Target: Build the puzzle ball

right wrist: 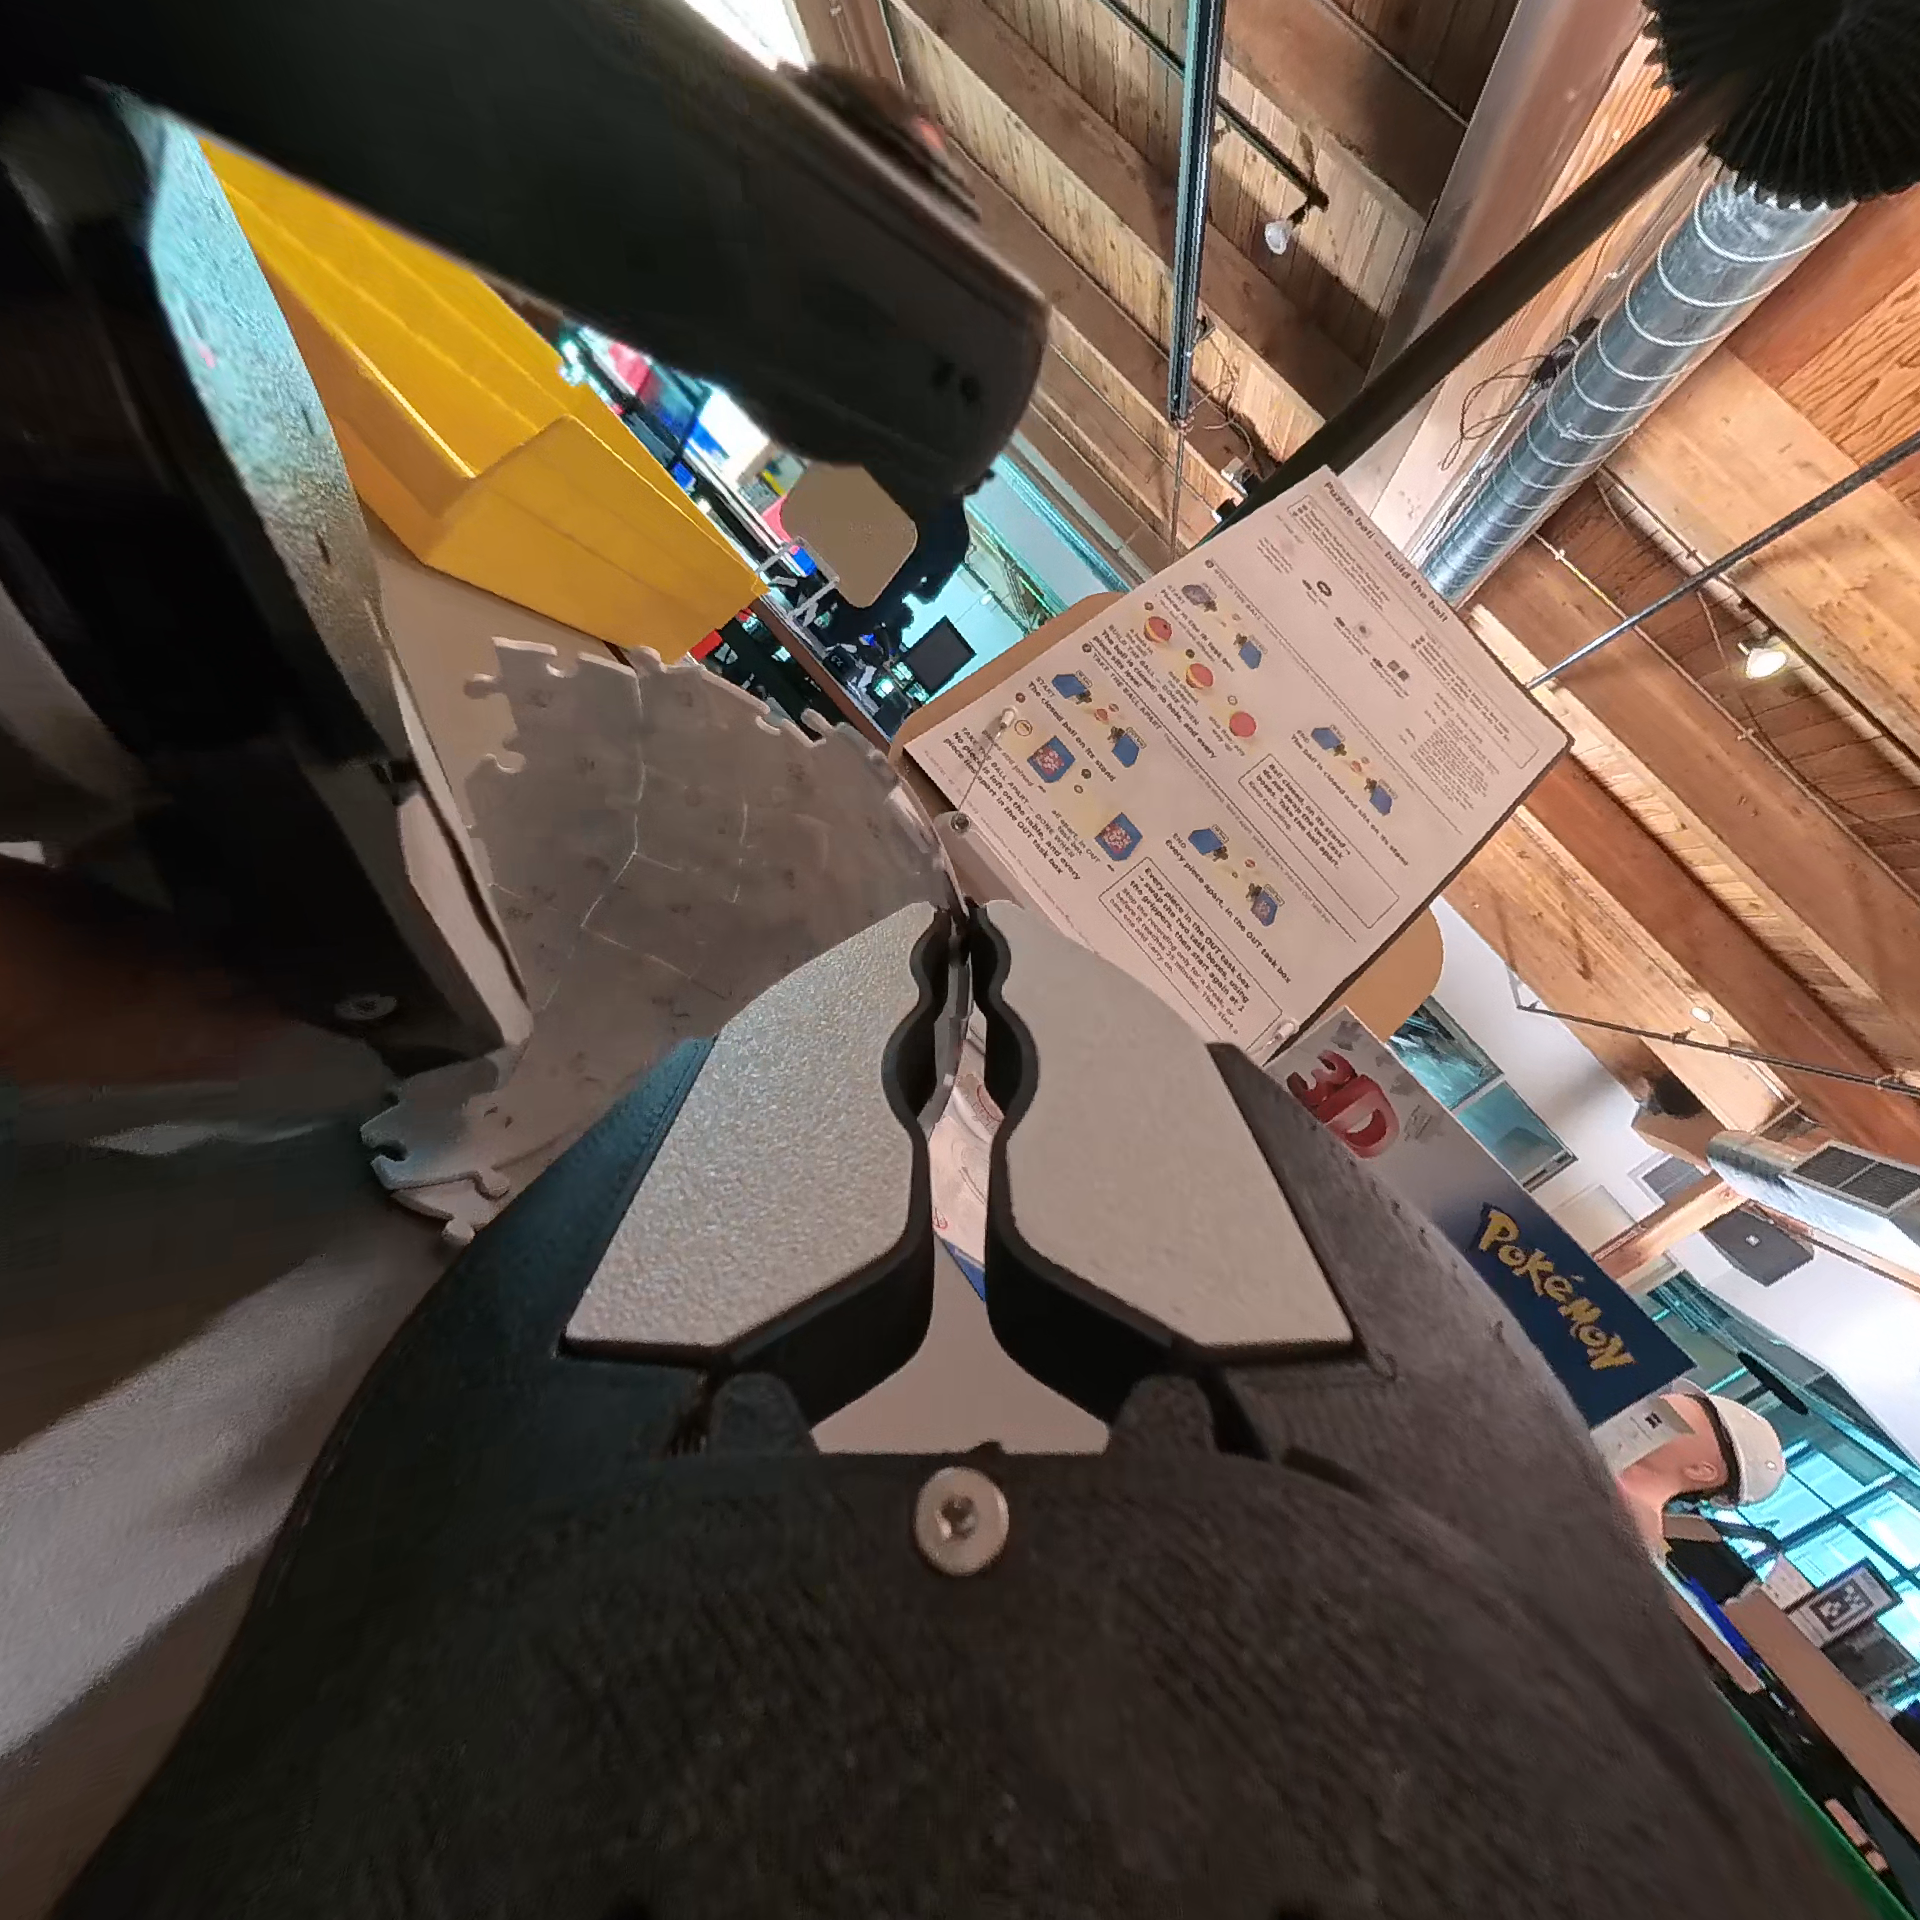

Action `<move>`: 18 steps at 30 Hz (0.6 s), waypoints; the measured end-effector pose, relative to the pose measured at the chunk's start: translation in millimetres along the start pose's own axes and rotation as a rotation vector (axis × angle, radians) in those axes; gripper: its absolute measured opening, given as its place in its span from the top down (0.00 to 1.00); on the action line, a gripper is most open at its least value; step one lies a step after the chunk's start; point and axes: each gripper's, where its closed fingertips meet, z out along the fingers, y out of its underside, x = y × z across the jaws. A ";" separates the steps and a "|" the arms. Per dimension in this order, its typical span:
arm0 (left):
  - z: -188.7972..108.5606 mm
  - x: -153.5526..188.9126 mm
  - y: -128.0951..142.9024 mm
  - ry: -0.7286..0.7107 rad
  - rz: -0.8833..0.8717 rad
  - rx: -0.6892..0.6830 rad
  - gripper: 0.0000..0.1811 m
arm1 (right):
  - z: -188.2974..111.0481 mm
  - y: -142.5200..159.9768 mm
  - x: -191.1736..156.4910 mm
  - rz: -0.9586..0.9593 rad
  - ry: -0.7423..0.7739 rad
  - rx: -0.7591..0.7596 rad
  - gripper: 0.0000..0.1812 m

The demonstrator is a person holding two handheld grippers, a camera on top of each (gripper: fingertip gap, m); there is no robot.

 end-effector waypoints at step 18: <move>11.5 11.8 -0.8 0.041 0.102 -0.045 1.00 | -10.7 1.7 -0.3 0.068 0.000 -0.026 0.97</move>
